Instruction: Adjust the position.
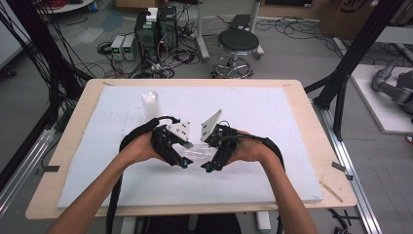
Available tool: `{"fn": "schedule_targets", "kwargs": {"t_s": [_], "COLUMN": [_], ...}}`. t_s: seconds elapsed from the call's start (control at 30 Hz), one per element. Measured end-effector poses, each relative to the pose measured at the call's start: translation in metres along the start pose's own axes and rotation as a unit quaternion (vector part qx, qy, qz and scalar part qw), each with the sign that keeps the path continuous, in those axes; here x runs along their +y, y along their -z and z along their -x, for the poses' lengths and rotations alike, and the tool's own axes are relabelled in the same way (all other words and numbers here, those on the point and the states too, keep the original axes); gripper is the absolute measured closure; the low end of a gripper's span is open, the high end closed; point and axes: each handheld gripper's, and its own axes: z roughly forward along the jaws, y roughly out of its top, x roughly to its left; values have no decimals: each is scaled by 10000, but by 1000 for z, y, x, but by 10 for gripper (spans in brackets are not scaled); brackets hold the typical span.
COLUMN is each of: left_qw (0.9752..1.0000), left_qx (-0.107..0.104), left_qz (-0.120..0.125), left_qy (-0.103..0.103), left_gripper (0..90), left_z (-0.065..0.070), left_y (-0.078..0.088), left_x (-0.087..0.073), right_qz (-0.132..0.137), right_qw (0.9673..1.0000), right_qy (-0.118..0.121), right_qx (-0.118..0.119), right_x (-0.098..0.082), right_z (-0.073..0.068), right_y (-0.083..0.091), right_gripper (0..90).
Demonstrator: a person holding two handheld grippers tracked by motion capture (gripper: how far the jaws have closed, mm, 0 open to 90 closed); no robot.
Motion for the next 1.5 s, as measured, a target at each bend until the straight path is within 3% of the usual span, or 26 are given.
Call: {"fn": "schedule_targets", "kwargs": {"t_s": [0.17, 0.33, 0.53, 0.7, 0.87, 1.03, 1.1, 1.17, 1.2, 1.23, 1.27, 1.3, 1.33, 1.37, 1.4, 1.5], "left_qw": [10000, 9998, 9987, 9948, 9840, 9670, 9578, 9506, 9475, 9475, 9422, 9335, 9335, 9314, 9314, 9274], "left_qx": [25, 159, 193, 256, 325, 354, 308, 296, 293, 293, 266, 175, 175, 158, 158, 103], "left_qz": [39, 18, 399, 898, 1672, 2434, 2766, 3005, 3096, 3096, 3253, 3482, 3482, 3545, 3545, 3677], "left_qy": [20, 77, 259, 408, 522, 666, 724, 721, 751, 751, 762, 841, 841, 815, 815, 688], "left_gripper": [417, 415, 416, 416, 418, 418, 418, 418, 418, 418, 418, 418, 418, 418, 418, 418], "left_z": [0, -1, 0, 0, 0, 1, 1, 1, 1, 1, 0, 0, 0, 0, 0, 3], "left_y": [0, -8, -13, -10, -6, -2, 0, 1, 2, 2, 2, 3, 3, 4, 4, 5], "left_x": [-2, -12, -27, -41, -55, -71, -76, -81, -82, -82, -85, -89, -89, -89, -89, -87], "right_qz": [192, 664, 1188, 1551, 2137, 2683, 2850, 3013, 3105, 3105, 3160, 3339, 3339, 3394, 3394, 3469], "right_qw": [9998, 9977, 9925, 9872, 9756, 9610, 9559, 9505, 9473, 9473, 9455, 9391, 9391, 9369, 9369, 9336], "right_qy": [-7, -107, -229, -308, -444, -629, -664, -725, -750, -750, -766, -786, -786, -822, -822, -882], "right_qx": [-64, -108, -160, -199, -219, -227, -265, -241, -223, -223, -180, -180, -180, -170, -170, -164], "right_x": [0, -5, -15, -21, -31, -45, -49, -53, -56, -56, -58, -63, -63, -66, -66, -70], "right_z": [-1, 2, 2, 1, 2, 2, 2, 2, 2, 2, 2, 2, 2, 2, 2, 2], "right_y": [3, 10, 19, 28, 36, 39, 39, 38, 37, 37, 36, 34, 34, 31, 31, 27], "right_gripper": [115, 115, 115, 115, 115, 115, 115, 115, 115, 115, 115, 116, 116, 116, 116, 116]}}
